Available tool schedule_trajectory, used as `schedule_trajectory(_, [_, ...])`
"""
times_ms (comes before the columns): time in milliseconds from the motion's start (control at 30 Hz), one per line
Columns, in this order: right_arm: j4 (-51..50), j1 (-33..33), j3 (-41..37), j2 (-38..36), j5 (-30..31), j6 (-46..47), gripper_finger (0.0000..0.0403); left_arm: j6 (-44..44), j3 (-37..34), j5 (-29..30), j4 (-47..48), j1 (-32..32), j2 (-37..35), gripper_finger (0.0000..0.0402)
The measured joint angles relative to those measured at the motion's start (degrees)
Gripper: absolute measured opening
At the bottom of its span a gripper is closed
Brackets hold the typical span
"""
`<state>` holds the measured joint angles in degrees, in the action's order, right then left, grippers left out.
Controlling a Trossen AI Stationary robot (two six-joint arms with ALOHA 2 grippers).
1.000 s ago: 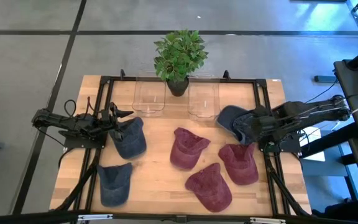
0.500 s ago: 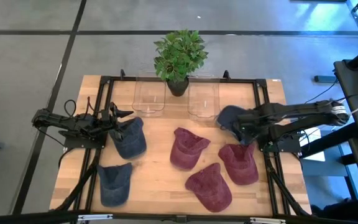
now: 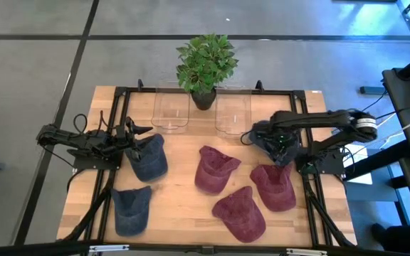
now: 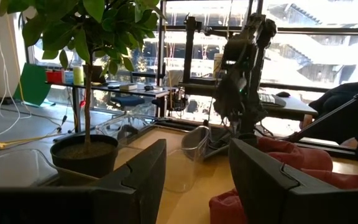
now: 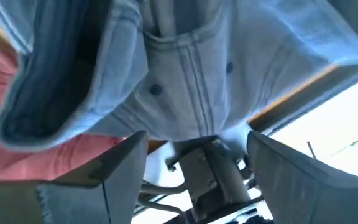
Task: Pick & Place hat
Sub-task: Put the top right blue cap into the right transparent bin
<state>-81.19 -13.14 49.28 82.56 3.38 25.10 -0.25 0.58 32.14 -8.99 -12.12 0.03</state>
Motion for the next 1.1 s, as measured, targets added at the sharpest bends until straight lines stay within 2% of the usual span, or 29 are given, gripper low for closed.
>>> schedule_trajectory(167, [1.70, -2.07, -0.04, 6.60, 2.18, -6.11, 0.0257, -0.40, 0.00, -0.02, 0.23, 0.02, 0.01, 0.0171])
schedule_trajectory(300, [4.77, -3.80, -0.12, 9.69, 1.71, -8.79, 0.0242, -0.48, 0.00, -0.04, 0.23, 0.02, 0.00, 0.0171])
schedule_trajectory(733, [13.44, -7.56, -10.96, 11.35, 1.48, -11.90, 0.0192, -0.48, 0.00, 1.02, 0.21, 0.00, 0.02, 0.0171])
schedule_trajectory(900, [14.30, -8.09, -11.52, 11.31, 1.65, -11.06, 0.0134, -0.46, 0.00, 2.70, 0.21, 0.01, 0.01, 0.0171])
schedule_trajectory(1100, [14.45, -8.07, -11.50, 11.31, 1.46, -10.72, 0.0029, -0.46, 0.00, 2.93, 0.21, 0.02, 0.00, 0.0171])
